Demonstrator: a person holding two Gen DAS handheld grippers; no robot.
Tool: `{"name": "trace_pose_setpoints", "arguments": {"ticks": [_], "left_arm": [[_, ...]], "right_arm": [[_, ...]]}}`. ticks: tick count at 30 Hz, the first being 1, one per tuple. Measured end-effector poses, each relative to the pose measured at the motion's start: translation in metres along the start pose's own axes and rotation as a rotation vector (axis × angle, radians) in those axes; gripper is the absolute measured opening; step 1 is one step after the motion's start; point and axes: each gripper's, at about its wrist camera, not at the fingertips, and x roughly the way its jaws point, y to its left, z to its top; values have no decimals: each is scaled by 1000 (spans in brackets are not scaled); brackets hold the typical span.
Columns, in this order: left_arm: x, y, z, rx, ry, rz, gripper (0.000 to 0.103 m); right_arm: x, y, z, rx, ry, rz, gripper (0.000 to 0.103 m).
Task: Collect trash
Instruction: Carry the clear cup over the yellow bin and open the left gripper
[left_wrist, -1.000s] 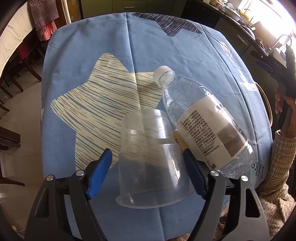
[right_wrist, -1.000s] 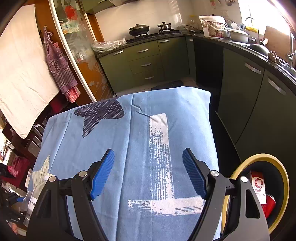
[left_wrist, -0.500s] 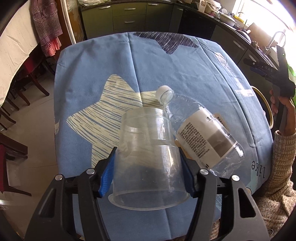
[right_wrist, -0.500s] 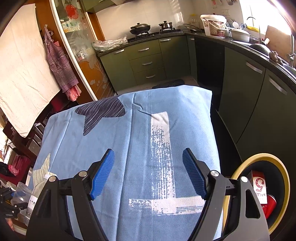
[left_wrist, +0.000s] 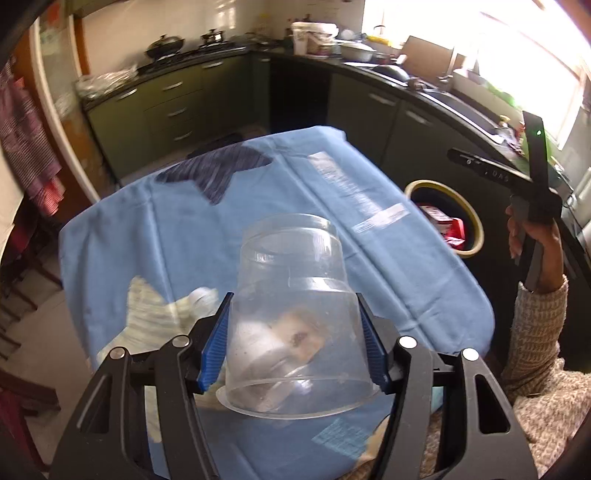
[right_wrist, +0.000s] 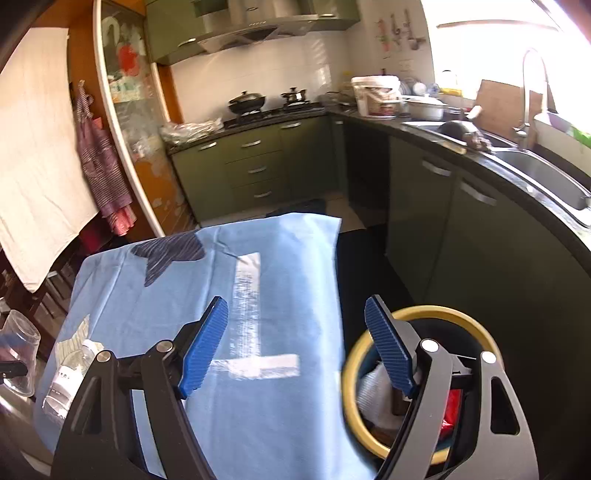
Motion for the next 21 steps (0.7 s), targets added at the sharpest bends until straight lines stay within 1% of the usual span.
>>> {"name": "trace_pose_setpoints", "arguments": {"ticks": [3, 4, 7, 10, 13, 15, 17, 19, 20, 21], "left_arm": [[18, -56, 27, 97, -43, -74, 59], [26, -79, 37, 131, -53, -113, 59], [56, -139, 61, 207, -50, -217, 60], [92, -195, 80, 274, -44, -264, 60], [139, -241, 96, 311, 19, -285, 60], [172, -263, 105, 304, 62, -297, 60], [196, -276, 111, 291, 85, -292, 62], [218, -287, 119, 284, 91, -270, 65], [228, -289, 122, 275, 97, -258, 67], [236, -290, 125, 261, 101, -251, 71]], "right_arm": [[-40, -45, -18, 57, -35, -101, 77], [-52, -59, -24, 76, -45, -134, 78], [-88, -99, -46, 124, -58, -224, 78], [-119, -132, -69, 169, -62, -282, 78], [-143, -161, -91, 212, -58, -327, 78], [-154, -176, -102, 237, -56, -343, 78], [-162, -188, -111, 263, -56, -349, 78], [-165, -199, -118, 283, -53, -347, 78], [-165, -202, -119, 287, -51, -346, 78], [-164, -204, -120, 289, -49, -342, 78]]}}
